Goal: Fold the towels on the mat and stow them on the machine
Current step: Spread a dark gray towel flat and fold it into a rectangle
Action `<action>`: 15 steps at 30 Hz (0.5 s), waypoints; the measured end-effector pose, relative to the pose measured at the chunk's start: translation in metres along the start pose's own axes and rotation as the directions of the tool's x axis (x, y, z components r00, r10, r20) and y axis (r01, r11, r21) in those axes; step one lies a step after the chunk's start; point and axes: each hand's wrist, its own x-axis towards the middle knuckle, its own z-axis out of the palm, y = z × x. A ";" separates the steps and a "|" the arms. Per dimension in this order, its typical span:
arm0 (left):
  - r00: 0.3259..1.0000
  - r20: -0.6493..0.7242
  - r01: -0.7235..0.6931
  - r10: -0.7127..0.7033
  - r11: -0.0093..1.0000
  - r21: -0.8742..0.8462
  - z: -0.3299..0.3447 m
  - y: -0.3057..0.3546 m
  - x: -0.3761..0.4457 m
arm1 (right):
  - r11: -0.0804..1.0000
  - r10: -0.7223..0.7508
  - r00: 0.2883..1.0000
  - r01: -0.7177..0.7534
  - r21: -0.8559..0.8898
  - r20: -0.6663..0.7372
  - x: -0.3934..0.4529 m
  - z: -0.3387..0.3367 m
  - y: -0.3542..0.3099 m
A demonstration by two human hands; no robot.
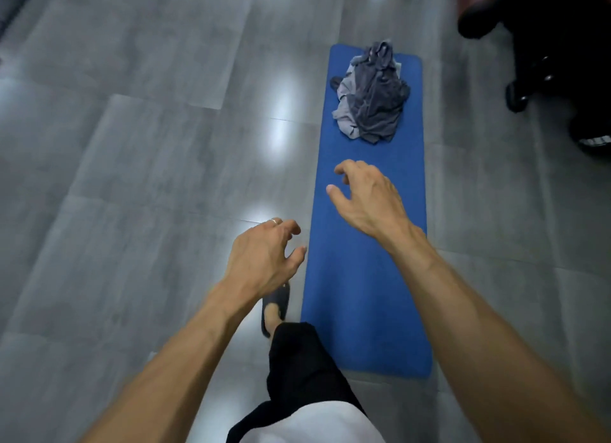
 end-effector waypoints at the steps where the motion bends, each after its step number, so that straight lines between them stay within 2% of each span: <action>1: 1.000 -0.001 0.001 -0.001 1.000 -0.001 -0.008 -0.010 0.019 | 1.000 0.005 1.000 -0.005 -0.001 0.002 0.022 0.002 -0.004; 9: 0.995 0.087 -0.057 0.057 0.998 -0.005 -0.084 -0.065 0.189 | 0.989 0.146 0.989 -0.146 0.010 -0.009 0.203 -0.018 -0.022; 15: 0.970 0.142 -0.201 0.196 0.979 0.020 -0.130 -0.095 0.338 | 0.954 0.300 0.950 -0.296 0.046 -0.093 0.327 -0.033 -0.009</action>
